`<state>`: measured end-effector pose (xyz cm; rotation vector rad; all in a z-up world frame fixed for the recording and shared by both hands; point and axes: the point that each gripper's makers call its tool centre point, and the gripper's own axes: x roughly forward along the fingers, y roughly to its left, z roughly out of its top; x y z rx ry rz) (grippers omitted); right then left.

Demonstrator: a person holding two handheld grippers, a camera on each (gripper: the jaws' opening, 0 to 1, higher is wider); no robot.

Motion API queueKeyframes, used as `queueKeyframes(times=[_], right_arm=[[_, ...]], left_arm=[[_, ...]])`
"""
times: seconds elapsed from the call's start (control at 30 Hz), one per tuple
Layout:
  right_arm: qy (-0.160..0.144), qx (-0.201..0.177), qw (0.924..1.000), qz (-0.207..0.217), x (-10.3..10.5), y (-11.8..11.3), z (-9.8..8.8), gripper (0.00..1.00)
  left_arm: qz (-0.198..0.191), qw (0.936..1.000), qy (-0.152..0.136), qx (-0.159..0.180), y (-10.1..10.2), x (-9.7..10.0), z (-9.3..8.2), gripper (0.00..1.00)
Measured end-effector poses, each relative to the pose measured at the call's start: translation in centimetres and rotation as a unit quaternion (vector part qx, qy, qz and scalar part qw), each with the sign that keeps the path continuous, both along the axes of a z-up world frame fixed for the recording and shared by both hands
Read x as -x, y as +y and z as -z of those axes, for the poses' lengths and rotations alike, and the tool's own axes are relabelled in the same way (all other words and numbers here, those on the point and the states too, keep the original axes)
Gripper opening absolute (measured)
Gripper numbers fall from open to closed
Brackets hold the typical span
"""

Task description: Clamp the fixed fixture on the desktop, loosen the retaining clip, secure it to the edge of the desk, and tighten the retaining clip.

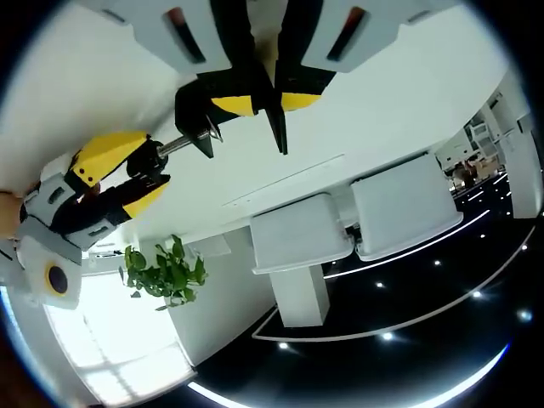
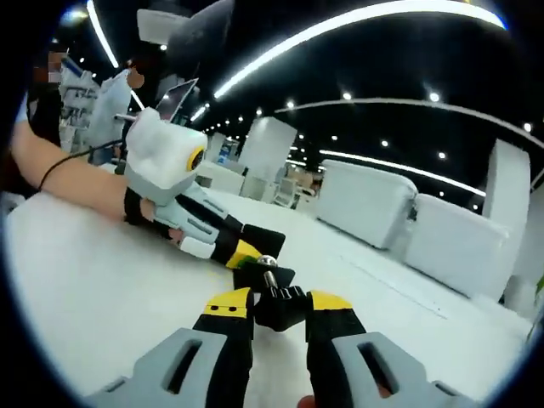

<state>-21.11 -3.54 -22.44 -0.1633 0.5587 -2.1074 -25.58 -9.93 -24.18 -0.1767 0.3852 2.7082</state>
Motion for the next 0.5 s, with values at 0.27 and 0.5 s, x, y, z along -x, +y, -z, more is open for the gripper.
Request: queueKeyframes(times=[0.27, 0.5], right_arm=[[0.117, -0.087, 0.9893, 0.010, 0.8, -0.3, 0.1, 0.23], [-0.070, 0.079, 0.9943, 0.012, 1.5, 1.1, -1.5, 0.30]], left_arm=[[-0.002, 1.0000, 0.000, 0.000, -0.1, -0.4, 0.1, 0.08], [-0.001, 1.0000, 0.000, 0.000, 0.0, -0.7, 0.1, 0.08]])
